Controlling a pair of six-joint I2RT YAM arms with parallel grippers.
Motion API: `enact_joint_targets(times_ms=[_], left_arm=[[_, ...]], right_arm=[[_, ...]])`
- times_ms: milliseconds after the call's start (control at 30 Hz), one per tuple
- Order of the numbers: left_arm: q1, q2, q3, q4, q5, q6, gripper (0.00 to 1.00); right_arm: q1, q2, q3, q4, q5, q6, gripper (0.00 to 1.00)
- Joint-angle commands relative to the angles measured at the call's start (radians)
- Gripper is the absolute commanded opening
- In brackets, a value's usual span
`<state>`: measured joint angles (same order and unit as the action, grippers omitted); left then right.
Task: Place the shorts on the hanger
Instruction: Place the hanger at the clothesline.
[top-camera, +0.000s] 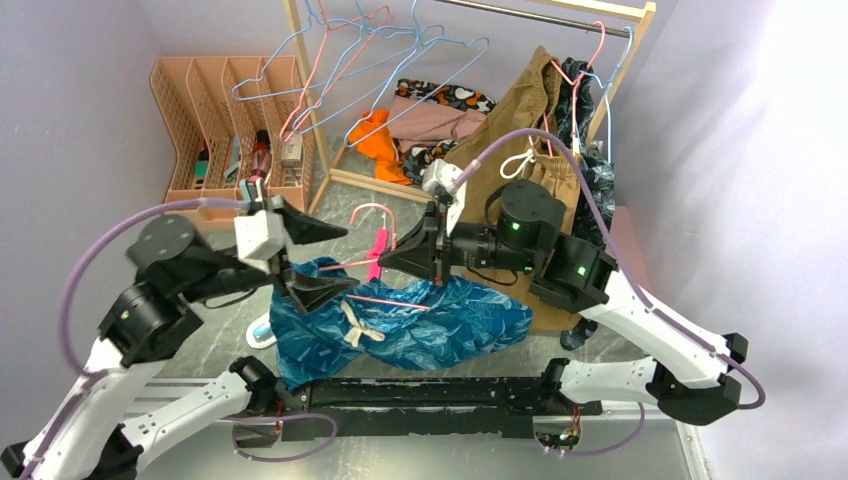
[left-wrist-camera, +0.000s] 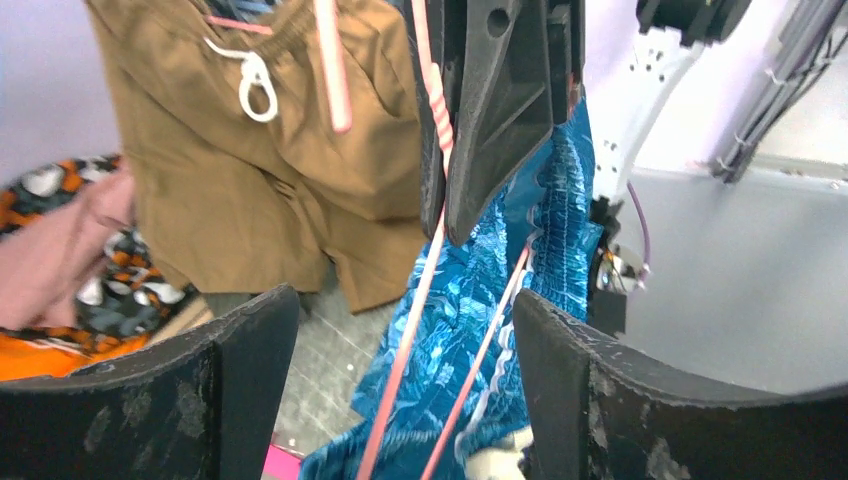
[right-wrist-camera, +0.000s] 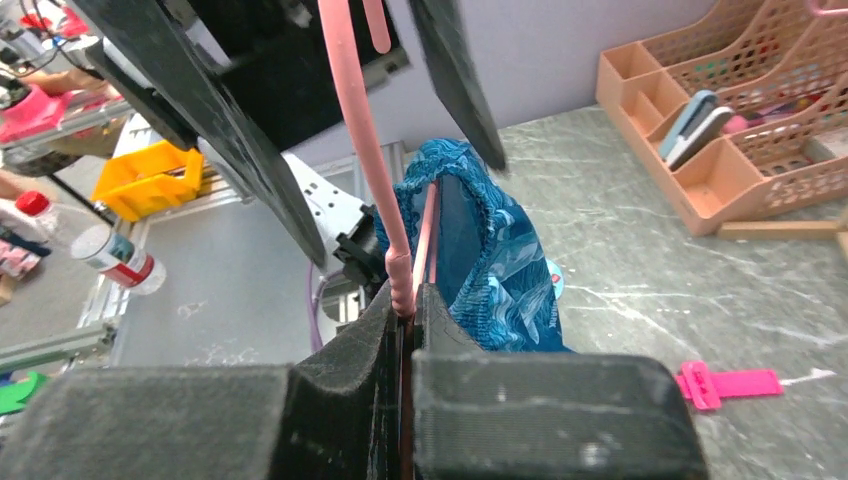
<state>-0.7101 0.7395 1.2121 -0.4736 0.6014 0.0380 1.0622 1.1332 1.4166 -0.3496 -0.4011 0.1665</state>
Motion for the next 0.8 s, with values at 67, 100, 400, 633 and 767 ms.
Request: enact_joint_targets(times_ms=[67,100,400,633,767], left_arm=[[0.005,-0.131,0.081,0.033,-0.191,-0.089,0.80],[0.005,-0.139,0.091,0.019,-0.222,-0.116,0.78],[0.005,-0.055,0.142,-0.253,-0.493,-0.449,0.71],[0.005,-0.015,0.110,-0.247,-0.502,-0.545,0.72],[0.005,0.042,0.125,-0.294,-0.543,-0.548,0.71]], right_arm=[[0.001,-0.111,-0.019,0.000,0.143,-0.042,0.00],[0.002,-0.119,-0.024,0.001,0.161,-0.042,0.00],[0.001,-0.140,-0.050,0.029,0.323,-0.022,0.00],[0.001,-0.115,-0.041,0.028,0.335,-0.012,0.00],[0.001,-0.103,-0.035,0.030,0.335,-0.012,0.00]])
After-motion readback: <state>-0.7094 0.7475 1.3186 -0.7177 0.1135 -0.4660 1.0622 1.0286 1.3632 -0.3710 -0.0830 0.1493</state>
